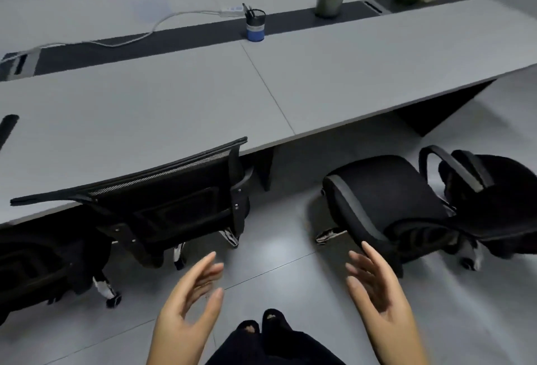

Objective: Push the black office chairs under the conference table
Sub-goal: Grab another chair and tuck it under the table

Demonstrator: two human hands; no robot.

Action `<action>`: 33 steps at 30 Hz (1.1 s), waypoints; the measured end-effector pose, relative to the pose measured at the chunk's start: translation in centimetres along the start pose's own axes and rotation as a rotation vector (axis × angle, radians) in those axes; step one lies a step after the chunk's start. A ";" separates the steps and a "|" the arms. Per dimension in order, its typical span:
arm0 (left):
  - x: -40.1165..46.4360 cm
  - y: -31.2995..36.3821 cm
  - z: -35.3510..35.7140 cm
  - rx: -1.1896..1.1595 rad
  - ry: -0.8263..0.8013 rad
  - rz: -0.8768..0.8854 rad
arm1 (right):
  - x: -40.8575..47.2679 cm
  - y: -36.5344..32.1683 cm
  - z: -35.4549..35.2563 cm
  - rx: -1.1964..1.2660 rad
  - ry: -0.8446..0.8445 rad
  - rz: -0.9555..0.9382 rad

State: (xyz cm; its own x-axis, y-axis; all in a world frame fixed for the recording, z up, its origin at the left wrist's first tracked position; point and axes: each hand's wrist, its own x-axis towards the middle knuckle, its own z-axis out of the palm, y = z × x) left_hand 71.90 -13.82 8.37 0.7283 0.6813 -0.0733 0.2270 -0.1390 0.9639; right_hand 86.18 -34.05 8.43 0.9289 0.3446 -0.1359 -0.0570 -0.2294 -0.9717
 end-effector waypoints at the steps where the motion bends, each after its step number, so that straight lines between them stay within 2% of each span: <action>1: 0.4 0.1 0.2 0.002 -0.042 0.022 | -0.5 0.0 -0.2 0.008 0.042 0.001; 11: 1.7 0.5 3.3 -0.002 -0.402 0.149 | -7.6 1.3 -2.6 0.076 0.414 0.068; 18: 1.1 1.9 9.6 -0.006 -0.548 0.226 | -10.3 3.3 -7.8 0.076 0.595 0.088; 27: -4.5 5.0 23.2 -0.040 -0.571 0.234 | -11.0 5.2 -22.4 0.071 0.641 0.041; 33: -9.1 7.0 32.5 -0.031 -0.581 0.215 | -10.4 8.0 -31.8 0.082 0.588 0.041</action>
State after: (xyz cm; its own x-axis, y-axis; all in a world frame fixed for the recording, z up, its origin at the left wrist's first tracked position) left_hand 87.90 -44.36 7.43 0.9907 0.1362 0.0042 0.0237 -0.2024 0.9790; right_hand 87.73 -68.42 8.27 0.9708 -0.2308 -0.0658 -0.1030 -0.1527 -0.9829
